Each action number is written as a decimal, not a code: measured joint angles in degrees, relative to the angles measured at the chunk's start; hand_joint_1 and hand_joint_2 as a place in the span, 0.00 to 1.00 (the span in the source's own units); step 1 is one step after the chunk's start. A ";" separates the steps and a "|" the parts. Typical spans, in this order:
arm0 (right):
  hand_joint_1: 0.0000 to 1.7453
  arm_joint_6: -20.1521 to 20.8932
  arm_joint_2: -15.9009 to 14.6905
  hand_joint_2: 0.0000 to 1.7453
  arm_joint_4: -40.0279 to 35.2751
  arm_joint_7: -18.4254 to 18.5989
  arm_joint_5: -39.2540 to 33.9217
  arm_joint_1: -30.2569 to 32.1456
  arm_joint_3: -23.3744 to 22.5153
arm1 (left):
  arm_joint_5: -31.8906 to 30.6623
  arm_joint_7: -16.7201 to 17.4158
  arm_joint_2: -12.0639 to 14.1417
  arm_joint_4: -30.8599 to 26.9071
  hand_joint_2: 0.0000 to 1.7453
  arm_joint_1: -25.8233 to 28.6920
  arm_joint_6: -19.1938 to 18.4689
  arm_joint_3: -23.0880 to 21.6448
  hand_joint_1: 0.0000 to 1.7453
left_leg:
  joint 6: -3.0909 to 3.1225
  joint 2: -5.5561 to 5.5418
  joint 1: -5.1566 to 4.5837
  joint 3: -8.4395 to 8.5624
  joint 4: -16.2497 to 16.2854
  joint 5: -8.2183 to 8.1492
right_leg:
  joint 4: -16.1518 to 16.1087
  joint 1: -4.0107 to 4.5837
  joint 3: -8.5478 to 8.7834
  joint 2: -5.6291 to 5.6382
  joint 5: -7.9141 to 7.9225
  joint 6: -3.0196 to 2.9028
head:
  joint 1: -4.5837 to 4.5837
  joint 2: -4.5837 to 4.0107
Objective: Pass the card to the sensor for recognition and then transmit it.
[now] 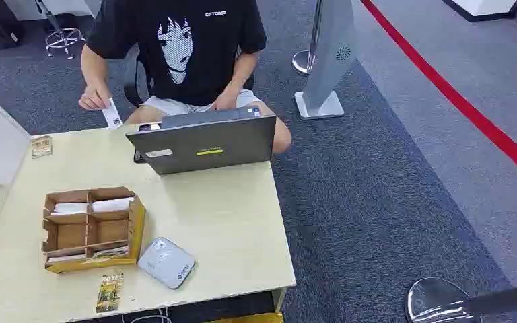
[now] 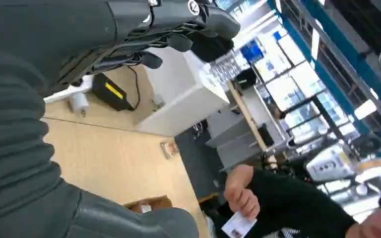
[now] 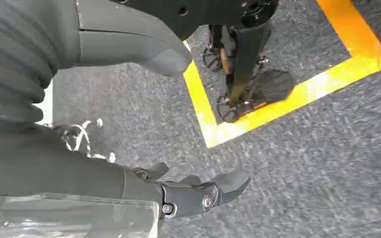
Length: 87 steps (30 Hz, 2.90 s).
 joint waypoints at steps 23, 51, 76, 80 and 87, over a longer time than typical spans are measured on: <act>0.00 0.92 -4.39 1.00 7.67 -3.98 9.22 -3.66 -4.83 | -25.42 15.73 14.32 12.51 1.00 -23.21 -0.20 -24.32 0.00 | -0.03 0.09 -0.01 -0.01 0.03 0.05 | 0.01 0.00 -0.04 0.11 0.09 -0.08 | 0.02 0.00; 0.00 1.57 -7.96 1.00 14.40 -6.52 16.54 -5.85 -8.70 | -52.06 23.58 14.81 16.73 1.00 -37.57 5.57 -39.97 1.00 | -0.04 0.19 0.01 -0.09 0.05 0.07 | 0.04 0.01 -0.09 0.25 0.17 -0.10 | 0.00 0.00; 0.00 4.50 -1.35 1.00 4.11 -3.45 15.08 -5.23 -13.77 | -50.31 14.75 6.00 3.72 1.00 3.77 18.18 -46.46 1.00 | 0.00 0.20 -0.02 -0.08 0.02 -0.02 | 0.02 -0.01 -0.07 0.19 0.06 -0.04 | -0.07 0.00; 0.00 4.55 -1.35 1.00 4.11 -3.74 15.82 -5.27 -13.81 | -50.55 14.79 5.21 7.12 1.00 3.83 17.90 -45.61 1.00 | 0.01 0.17 -0.02 -0.08 0.02 -0.02 | 0.02 -0.01 -0.06 0.16 0.06 -0.05 | -0.07 0.00; 0.00 4.52 -1.35 1.00 4.20 -4.07 16.02 -5.32 -13.81 | -54.99 15.25 4.47 12.42 1.00 3.29 18.69 -45.39 1.00 | 0.01 0.17 -0.02 -0.08 0.02 -0.02 | 0.02 -0.01 -0.07 0.16 0.06 -0.05 | -0.07 -0.02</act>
